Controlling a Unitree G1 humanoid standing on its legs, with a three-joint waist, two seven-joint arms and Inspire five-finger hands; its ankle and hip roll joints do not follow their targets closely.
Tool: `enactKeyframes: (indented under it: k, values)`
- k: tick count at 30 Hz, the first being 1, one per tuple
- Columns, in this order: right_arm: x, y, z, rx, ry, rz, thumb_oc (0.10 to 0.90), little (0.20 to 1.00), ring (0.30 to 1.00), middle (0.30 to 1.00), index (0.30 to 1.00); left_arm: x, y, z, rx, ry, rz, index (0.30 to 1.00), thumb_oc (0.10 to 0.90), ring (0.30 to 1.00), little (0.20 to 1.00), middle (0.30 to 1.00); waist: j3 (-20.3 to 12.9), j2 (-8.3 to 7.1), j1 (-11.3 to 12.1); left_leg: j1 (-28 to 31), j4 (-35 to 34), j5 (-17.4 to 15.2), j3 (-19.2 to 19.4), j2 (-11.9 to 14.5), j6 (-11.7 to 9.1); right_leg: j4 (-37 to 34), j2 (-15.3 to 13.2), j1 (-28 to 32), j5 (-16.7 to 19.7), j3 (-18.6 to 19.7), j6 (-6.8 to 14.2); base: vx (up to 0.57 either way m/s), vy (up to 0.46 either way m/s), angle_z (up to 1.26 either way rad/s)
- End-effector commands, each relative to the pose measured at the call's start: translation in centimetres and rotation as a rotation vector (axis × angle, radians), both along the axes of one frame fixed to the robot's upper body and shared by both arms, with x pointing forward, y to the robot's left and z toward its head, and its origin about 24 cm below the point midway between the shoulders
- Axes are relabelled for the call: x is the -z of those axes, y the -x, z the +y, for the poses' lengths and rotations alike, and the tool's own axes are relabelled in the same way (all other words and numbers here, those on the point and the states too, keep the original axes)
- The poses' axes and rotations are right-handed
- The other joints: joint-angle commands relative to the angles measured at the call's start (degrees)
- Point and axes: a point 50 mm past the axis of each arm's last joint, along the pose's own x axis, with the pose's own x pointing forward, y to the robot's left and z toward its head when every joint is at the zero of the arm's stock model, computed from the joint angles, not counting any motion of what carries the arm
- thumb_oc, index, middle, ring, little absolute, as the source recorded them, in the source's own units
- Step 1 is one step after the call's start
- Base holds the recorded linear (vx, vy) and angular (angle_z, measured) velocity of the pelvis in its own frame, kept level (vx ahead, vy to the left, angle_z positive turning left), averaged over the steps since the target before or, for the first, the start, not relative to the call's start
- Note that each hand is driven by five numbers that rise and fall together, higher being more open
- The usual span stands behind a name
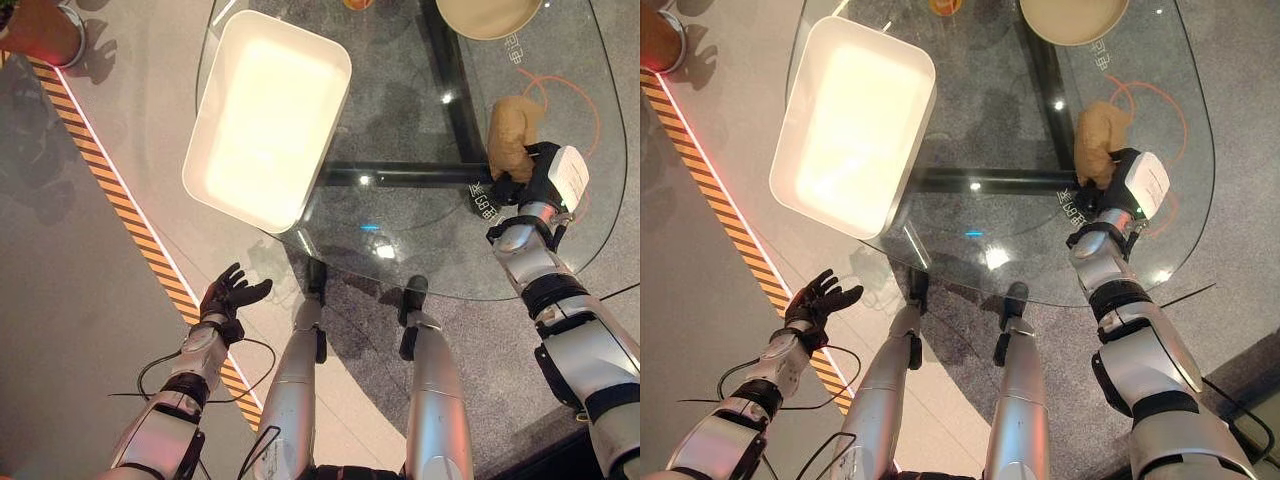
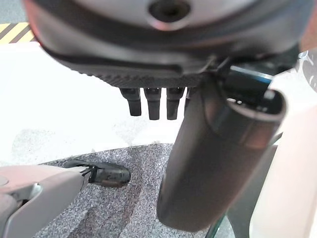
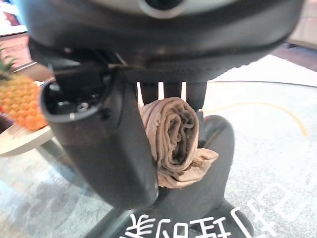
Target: Wipe the table with a cloth and put it in the basket.
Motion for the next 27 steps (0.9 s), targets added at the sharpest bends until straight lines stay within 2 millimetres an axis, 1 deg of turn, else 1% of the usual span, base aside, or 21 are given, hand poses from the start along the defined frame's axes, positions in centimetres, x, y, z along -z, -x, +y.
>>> enactKeyframes:
  k: [1, 6, 9, 14, 16, 18, 20, 22, 27]
  values:
    - [-4.3, -1.6, 4.6, -0.222, 0.162, -0.067, 0.1, 0.2, 0.3, 0.3, 0.3, 0.2, 0.5, 0.7, -0.009, -0.051, 0.005, 0.9, 0.8, 0.9, 0.9, 0.9, -1.1, 1.12, 1.5, 0.1, 6.6, -8.5, -1.9, -3.3, 0.9, -9.6, 0.2, 2.3, 6.0, -1.5, 0.8, 0.0, 0.0, 0.0]
    - [-3.3, -1.8, 5.5, -0.282, 0.127, -0.001, 0.1, 0.2, 0.3, 0.3, 0.3, 0.2, 0.4, 0.4, 0.002, -0.046, 0.005, 0.9, 0.8, 0.9, 0.9, 0.9, -1.1, 1.3, 1.8, 0.2, 6.6, -8.4, -1.9, -3.5, 0.9, -9.5, 0.2, 2.4, 5.8, -1.7, 0.6, 0.0, 0.0, 0.0]
    - [-2.5, -1.9, 6.4, -0.333, 0.153, 0.041, 0.1, 0.2, 0.3, 0.3, 0.3, 0.5, 0.6, 0.0, 0.01, -0.046, 0.01, 0.9, 0.8, 0.9, 0.9, 0.9, -1.1, 1.46, 1.9, 0.5, 6.6, -8.4, -1.8, -3.6, 0.9, -9.4, 0.1, 2.6, 5.6, -1.8, 0.6, 0.0, 0.0, 0.0]
    - [-2.2, -2.0, 8.0, -0.416, 0.2, 0.08, 0.1, 0.2, 0.3, 0.3, 0.3, 0.6, 0.7, -0.3, 0.01, -0.042, 0.011, 0.9, 0.8, 0.9, 0.9, 0.9, -1.1, 1.7, 2.0, 0.4, 6.4, -8.1, -1.8, -3.8, 0.8, -9.4, 0.0, 2.4, 5.8, -1.9, 0.6, 0.0, 0.0, 0.0]
    - [-1.9, -2.0, 8.3, -0.43, 0.209, 0.091, 0.1, 0.2, 0.3, 0.3, 0.3, 0.7, 0.8, -0.4, 0.012, -0.041, 0.013, 0.9, 0.8, 0.9, 0.9, 0.9, -1.1, 1.76, 2.1, 0.6, 6.5, -8.2, -1.9, -3.8, 0.8, -9.2, 0.0, 2.5, 5.6, -1.9, 0.6, 0.0, 0.0, 0.0]
    - [-1.9, -2.0, 9.5, -0.501, 0.243, 0.104, 0.1, 0.2, 0.3, 0.3, 0.3, 0.7, 0.7, -0.5, 0.013, -0.038, 0.01, 0.9, 0.8, 0.9, 0.9, 0.9, -1.1, 1.81, 2.1, 0.5, 6.3, -7.9, -1.9, -3.8, 0.8, -9.2, 0.0, 2.3, 5.8, -1.8, 0.6, 0.0, 0.0, 0.0]
    - [-1.7, -1.9, 9.7, -0.514, 0.243, 0.108, 0.1, 0.2, 0.3, 0.3, 0.3, 0.7, 0.8, -0.4, 0.014, -0.038, 0.012, 0.9, 0.8, 0.9, 0.9, 0.9, -1.1, 1.84, 2.2, 0.6, 6.3, -8.0, -1.9, -3.8, 0.8, -9.1, 0.0, 2.4, 5.6, -1.9, 0.6, 0.0, 0.0, 0.0]
    - [-1.5, -1.9, 10.6, -0.568, 0.247, 0.117, 0.1, 0.2, 0.3, 0.3, 0.3, 0.7, 0.7, -0.5, 0.016, -0.039, 0.012, 0.9, 0.8, 0.9, 0.9, 0.9, -1.1, 1.8, 2.3, 0.5, 6.3, -7.8, -1.9, -3.9, 0.8, -9.1, 0.0, 2.2, 5.7, -2.0, 0.6, 0.0, 0.0, 0.0]
    - [-1.1, -1.6, 12.0, -0.666, 0.304, 0.158, 0.1, 0.2, 0.3, 0.3, 0.3, 0.8, 0.8, -0.6, 0.02, -0.042, 0.015, 0.9, 0.8, 0.9, 0.9, 0.9, -1.1, 1.68, 2.3, 0.7, 6.1, -7.7, -1.8, -3.8, 0.7, -9.0, -0.1, 2.4, 5.6, -2.1, 0.6, 0.0, 0.0, 0.0]
